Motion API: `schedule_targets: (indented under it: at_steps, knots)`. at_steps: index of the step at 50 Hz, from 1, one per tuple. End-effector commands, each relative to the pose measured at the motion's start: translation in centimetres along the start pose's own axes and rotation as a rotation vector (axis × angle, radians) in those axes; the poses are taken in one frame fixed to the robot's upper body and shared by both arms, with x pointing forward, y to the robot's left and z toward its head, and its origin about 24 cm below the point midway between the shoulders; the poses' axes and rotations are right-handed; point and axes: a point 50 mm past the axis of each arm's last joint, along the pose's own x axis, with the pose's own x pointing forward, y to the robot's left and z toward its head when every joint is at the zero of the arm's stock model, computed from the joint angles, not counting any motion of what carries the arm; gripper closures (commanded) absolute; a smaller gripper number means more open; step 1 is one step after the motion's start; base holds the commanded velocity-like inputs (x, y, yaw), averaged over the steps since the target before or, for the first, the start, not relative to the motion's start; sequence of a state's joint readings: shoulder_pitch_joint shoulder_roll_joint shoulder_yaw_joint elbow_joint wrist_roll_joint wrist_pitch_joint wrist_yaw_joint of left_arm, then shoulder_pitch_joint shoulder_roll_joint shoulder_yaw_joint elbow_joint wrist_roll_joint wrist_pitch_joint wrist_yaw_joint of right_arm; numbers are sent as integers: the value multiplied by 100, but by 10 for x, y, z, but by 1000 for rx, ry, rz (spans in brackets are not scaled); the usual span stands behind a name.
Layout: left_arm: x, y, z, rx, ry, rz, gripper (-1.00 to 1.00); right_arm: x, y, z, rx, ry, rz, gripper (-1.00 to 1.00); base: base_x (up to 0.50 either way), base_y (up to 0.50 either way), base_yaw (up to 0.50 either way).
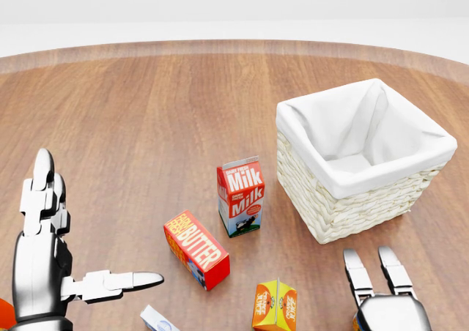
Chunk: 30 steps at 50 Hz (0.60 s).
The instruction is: Pick up the alphabet soup and the tomato sauce, and put them in the basket.
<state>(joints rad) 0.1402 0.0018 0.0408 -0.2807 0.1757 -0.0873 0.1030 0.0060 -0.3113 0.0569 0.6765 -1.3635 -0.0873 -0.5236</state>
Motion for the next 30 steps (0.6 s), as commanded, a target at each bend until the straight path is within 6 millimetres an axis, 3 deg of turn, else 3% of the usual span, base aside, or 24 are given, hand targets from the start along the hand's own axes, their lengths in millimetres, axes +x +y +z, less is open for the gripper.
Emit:
schedule_targets:
  at_steps: [1,2,3,4,21,30]
  knots:
    - [0,1,2,-3,-7,4,-100,0,0,0,-1,-3,3,-100,0,0,0]
    - [0,1,2,-3,-7,5,-100,0,0,0,2,-1,1,-7,0,0,0]
    - [0,1,2,-3,-7,5,-100,0,0,0,4,0,-1,63,0,0,0]
    - [0,1,2,-3,-7,5,-100,-1,0,0,2,-1,0,100,0,0,0]
    - [1,1,0,-6,0,8,-100,-2,-6,0,25,11,-36,100,0,0,0]
    - [1,1,2,-5,-7,7,-100,-9,-26,-2,78,43,-100,100,0,0,0]
